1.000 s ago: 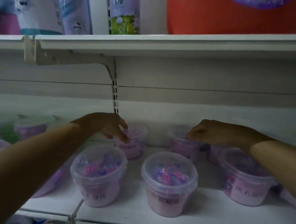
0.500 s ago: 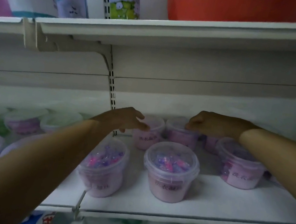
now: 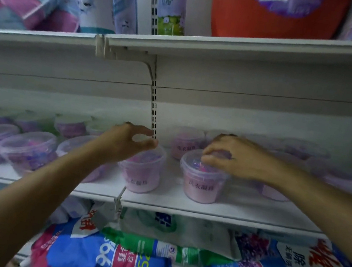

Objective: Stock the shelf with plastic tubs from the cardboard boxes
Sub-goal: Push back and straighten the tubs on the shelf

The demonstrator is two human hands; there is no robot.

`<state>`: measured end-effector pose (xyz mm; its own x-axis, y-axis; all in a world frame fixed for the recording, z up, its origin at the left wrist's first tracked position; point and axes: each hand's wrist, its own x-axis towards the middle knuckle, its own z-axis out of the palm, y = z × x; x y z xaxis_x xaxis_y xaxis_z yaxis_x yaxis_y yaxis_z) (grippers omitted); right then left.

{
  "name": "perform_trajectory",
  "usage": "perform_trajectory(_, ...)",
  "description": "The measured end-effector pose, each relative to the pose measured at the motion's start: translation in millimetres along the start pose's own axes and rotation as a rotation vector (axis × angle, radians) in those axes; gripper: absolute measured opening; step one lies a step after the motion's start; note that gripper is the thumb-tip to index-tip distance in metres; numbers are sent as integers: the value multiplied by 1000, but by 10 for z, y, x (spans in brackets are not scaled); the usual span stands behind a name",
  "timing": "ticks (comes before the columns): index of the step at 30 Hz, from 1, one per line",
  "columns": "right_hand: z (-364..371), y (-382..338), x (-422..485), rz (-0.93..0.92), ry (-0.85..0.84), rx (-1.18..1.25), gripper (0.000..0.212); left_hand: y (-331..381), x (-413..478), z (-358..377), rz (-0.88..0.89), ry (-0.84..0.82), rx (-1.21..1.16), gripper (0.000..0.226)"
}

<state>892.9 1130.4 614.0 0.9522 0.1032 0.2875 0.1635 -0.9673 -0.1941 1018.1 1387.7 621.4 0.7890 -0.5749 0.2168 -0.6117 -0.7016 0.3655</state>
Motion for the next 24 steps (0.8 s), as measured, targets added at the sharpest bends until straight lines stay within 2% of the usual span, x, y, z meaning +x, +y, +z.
perform_trajectory(3,63,-125,-128,-4,-53,-132,50,-3,-147,13,-87,-105,40,66)
perform_trajectory(5,122,-141,-214,-11,-50,-202,50,5,-191,50,-117,-139,61,64)
perform_trajectory(10,162,-96,-330,7,19,-240,45,57,-150,137,-146,-91,14,58)
perform_trajectory(16,121,-39,-403,-39,-44,-601,40,363,-36,378,-80,-55,-53,52)
perform_trajectory(24,113,290,-358,52,-41,-554,35,506,135,481,-14,-60,-111,43)
